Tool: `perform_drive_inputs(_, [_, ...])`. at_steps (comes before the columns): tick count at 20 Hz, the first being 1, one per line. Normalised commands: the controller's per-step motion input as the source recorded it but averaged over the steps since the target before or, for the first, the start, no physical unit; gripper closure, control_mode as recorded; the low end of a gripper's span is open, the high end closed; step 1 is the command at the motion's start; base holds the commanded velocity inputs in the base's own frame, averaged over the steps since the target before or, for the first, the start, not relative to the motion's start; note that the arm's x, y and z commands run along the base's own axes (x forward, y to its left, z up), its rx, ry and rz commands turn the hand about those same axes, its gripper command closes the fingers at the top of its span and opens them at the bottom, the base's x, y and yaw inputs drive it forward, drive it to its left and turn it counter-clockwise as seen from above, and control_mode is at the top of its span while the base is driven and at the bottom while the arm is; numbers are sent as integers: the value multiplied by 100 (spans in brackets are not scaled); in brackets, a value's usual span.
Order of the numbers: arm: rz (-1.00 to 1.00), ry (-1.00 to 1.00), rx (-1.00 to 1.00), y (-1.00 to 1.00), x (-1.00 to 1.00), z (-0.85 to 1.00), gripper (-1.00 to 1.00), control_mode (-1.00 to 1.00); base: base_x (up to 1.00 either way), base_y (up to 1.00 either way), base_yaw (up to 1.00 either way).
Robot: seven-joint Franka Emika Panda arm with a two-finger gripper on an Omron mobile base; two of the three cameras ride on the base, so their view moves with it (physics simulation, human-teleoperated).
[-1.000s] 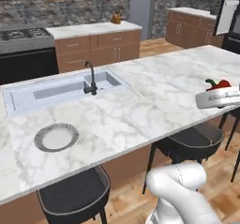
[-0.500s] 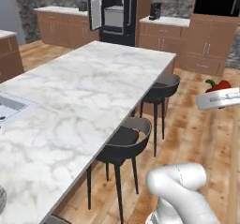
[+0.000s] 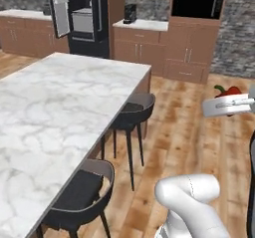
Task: Transport the steak and bell pepper to the fridge. Place the steak on the rack containing meat and place the bell pepper on the rack containing the vegetable, ensuring meats and vegetables are on different racks.
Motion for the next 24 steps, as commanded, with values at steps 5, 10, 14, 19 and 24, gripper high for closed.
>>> perform_drive_inputs(5, [0,0,0,0,0,0,100,100,100,-100,-8])
perform_drive_inputs(10, [0,0,0,0,0,0,100,100,100,-100,-18])
perform_drive_inputs(14, [0,0,0,0,0,0,100,100,100,-100,-24])
perform_drive_inputs(19, [0,0,0,0,0,0,100,100,100,-89,-21])
perform_drive_inputs(24, [0,0,0,0,0,0,100,100,100,-61,-20])
